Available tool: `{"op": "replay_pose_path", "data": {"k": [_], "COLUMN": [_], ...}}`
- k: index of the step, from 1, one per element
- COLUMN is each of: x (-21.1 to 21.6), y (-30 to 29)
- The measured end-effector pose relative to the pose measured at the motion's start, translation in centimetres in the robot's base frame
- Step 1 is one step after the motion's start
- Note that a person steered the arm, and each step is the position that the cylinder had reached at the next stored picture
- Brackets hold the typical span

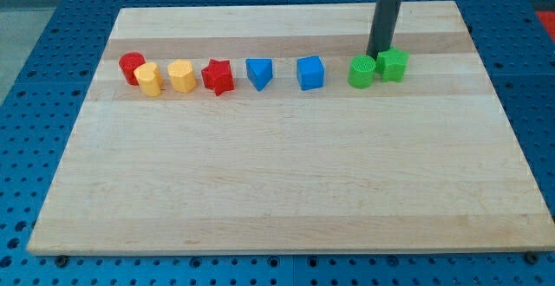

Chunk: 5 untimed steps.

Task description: Place your arm at the top side of the yellow blocks

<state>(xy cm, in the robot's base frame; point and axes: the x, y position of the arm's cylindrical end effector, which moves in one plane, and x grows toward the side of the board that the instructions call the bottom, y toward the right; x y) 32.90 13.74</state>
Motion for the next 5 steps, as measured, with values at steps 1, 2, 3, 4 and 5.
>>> {"op": "replay_pose_path", "data": {"k": [1, 2, 3, 4, 5], "x": [0.1, 0.1, -2.5, -6.7, -7.3], "y": [0.0, 0.0, -0.2, -1.1, -1.2]}}
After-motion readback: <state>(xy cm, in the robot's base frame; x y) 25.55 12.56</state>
